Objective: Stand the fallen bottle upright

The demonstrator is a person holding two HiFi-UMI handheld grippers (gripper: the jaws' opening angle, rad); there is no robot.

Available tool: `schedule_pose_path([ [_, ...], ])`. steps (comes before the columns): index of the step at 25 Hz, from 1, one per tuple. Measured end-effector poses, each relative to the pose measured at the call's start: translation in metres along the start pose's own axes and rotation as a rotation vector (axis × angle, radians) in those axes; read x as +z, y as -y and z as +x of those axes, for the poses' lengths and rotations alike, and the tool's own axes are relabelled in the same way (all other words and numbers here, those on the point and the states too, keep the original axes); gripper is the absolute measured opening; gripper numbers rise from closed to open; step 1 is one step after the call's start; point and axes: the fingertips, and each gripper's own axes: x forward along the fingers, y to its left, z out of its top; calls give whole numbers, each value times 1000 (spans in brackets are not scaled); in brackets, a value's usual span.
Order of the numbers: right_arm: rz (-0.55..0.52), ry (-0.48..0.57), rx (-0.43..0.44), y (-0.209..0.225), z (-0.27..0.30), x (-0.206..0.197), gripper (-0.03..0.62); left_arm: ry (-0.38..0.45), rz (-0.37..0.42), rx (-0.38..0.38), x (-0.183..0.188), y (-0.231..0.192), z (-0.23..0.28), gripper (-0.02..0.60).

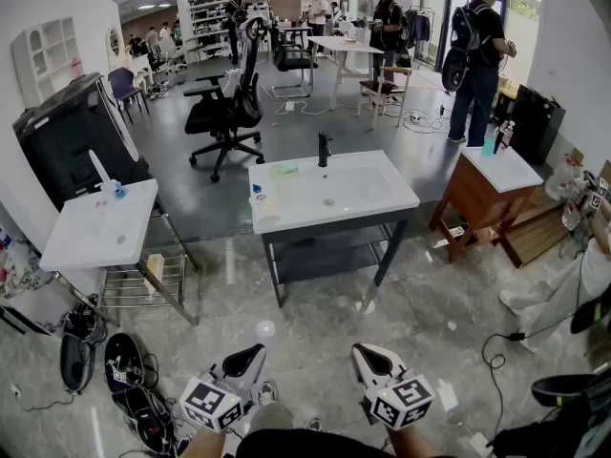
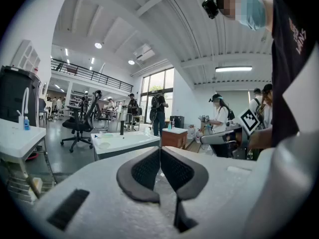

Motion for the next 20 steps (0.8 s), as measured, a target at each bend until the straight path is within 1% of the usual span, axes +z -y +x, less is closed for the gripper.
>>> schedule_pose_path([
  [3,10,-1,-4,3,7,-1,2,8,4,-14,-2,-6,5,23],
  [9,15,-12,-19,4,30,1,2,3,-26,-14,-5,-30,11,23],
  [14,57,3,-40,1,67,7,2,17,-29,-61,-3,-66,20,23],
  [19,79,15,-74,1,118,17,5,-13,-31,-96,-2,-112,33,26],
  [20,86,15,-75,-1,129,19,54,-12,-36,-102,-1,-123,35,26],
])
